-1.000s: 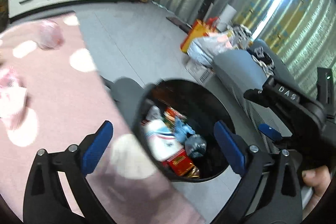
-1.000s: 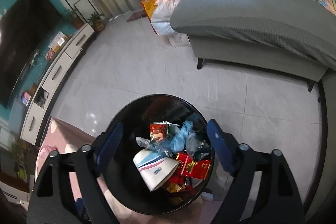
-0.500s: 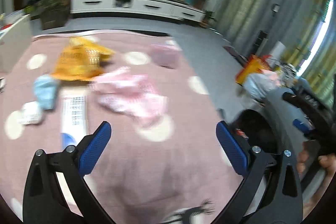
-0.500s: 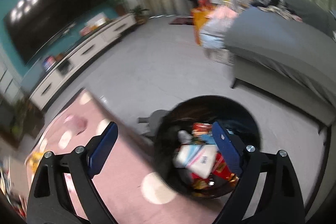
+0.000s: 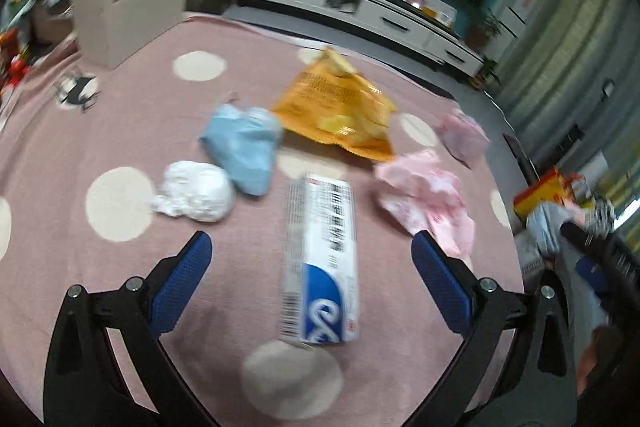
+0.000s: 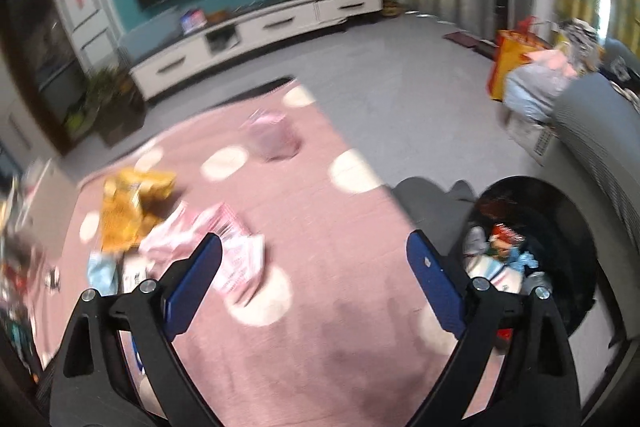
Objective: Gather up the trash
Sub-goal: 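Move both tools back toward the ointment box on the rug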
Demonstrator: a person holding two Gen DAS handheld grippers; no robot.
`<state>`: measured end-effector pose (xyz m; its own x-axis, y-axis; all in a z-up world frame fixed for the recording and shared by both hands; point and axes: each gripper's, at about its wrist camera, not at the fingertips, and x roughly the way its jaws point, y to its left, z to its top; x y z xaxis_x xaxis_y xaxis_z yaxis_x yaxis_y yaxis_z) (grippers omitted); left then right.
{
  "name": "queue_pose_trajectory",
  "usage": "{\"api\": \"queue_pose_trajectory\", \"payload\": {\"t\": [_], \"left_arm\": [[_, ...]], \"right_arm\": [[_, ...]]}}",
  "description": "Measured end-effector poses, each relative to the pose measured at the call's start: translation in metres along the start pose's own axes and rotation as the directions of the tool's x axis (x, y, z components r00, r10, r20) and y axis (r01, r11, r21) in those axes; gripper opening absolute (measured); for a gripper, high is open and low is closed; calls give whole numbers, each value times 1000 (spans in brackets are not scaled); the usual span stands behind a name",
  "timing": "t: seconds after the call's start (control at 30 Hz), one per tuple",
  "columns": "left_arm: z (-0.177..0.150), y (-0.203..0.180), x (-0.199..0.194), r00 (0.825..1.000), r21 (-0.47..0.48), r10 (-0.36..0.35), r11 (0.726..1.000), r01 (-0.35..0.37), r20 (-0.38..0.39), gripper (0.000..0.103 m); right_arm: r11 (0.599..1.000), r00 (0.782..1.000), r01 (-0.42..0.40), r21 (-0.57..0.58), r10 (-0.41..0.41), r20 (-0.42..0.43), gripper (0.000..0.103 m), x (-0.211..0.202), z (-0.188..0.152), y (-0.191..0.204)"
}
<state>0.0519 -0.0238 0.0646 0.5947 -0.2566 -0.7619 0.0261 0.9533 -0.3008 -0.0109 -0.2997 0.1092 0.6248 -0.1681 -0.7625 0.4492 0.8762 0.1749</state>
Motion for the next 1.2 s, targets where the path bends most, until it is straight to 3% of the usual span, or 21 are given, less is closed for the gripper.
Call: {"api": "queue_pose_trajectory", "payload": {"t": [0.23,0.53,0.8,1.2], "left_arm": [[10,30,5,1000,-39,31,999,-31,0,100],[19,67,11,1000,-120,29,992,-29,-3,100],[18,77,10,999,-139,41,989,-41,-3,99],[20,77,12,999,-143,41,989,-42,-6,99]], "right_arm": [[992,996,-68,-103,61,-71,92,21,-21,47],[963,968,-206,-175,174,-179,92,46,-48,94],[926,944,-273,-260,205,-260,91,55,-75,134],[913,936,-271,-305,175,-306,84,68,-88,149]]}}
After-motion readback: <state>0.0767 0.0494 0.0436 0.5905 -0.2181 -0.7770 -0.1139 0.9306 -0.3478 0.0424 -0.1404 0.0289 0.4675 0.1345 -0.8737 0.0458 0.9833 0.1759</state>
